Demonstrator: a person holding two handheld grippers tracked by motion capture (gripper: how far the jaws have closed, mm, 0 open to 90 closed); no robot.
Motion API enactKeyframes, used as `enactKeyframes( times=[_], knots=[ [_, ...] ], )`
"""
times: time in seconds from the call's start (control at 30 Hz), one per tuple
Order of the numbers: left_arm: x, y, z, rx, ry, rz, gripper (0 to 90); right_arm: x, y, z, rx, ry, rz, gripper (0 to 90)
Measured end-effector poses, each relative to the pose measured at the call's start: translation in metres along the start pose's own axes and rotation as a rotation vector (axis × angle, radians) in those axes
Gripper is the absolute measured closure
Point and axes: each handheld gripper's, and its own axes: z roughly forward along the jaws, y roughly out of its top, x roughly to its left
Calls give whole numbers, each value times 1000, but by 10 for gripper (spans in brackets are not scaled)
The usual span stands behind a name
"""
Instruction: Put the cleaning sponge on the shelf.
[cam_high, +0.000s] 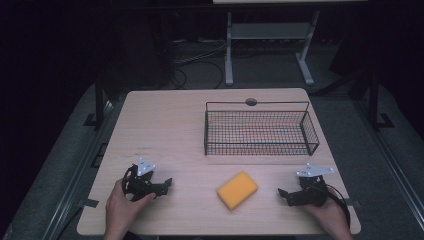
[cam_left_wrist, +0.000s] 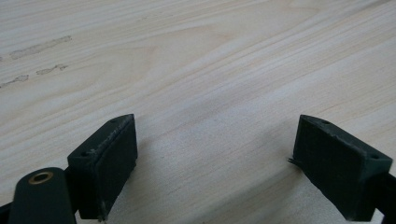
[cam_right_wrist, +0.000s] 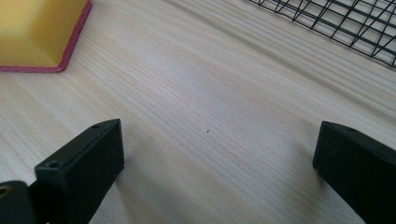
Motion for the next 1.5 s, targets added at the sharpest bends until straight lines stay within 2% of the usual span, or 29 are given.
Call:
enactKeyframes(
  times=[0.17, 0.23, 0.33, 0.37, 0.43, 0.47, 0.5, 0.53, 0.57, 0.63, 0.7, 0.73, 0.9, 0.93, 0.97, 1.0, 1.2, 1.5],
  knots=[
    [0, 0, 0, 0, 0, 1, 128, 0, 0, 0, -2, 1, 2, 38],
    [0, 0, 0, 0, 0, 1, 128, 0, 1, -4, 6, 7, -7, 138],
    [0, 0, 0, 0, 1, 1, 128, 1, 5, -6, 15, 32, -4, 186],
    [0, 0, 0, 0, 1, 1, 128, 3, 7, -7, 14, 53, -9, 236],
    [0, 0, 0, 0, 0, 0, 128, 4, 9, -7, 10, 58, -15, 266],
    [0, 0, 0, 0, 0, 1, 128, 7, 12, -10, 2, 80, -22, 351],
    [0, 0, 0, 0, 0, 1, 128, 7, 12, -10, 2, 80, -22, 351],
    [0, 0, 0, -1, 0, 1, 128, 10, 16, -12, -5, 104, -32, 427],
    [0, 0, 0, -1, 0, 1, 128, 10, 16, -12, -5, 104, -32, 427],
    [0, 0, 0, -1, 0, 0, 128, 14, 20, -15, -10, 132, -47, 527],
    [0, 0, 0, -1, 0, 0, 128, 16, 21, -15, -9, 148, -48, 559],
    [0, 0, 0, -1, 0, 0, 128, 18, 23, -14, -4, 173, -49, 620],
    [0, 0, 0, -1, 0, -1, 128, 22, 27, -12, 16, 202, -55, 707],
    [0, 0, 0, -1, 0, -1, 129, 24, 29, -12, 19, 225, -48, 753],
    [0, 0, 0, -1, 0, -1, 128, 24, 29, -12, 19, 225, -48, 753],
    [0, 0, 0, 0, 0, 0, 128, 28, 31, -12, 23, 241, -57, 800],
    [0, 0, 0, -2, 0, -2, 129, 38, 36, -6, 32, 297, -87, 894],
    [0, 0, 0, -2, 0, -2, 129, 45, 41, 1, 35, 322, -102, 895]
  ],
)
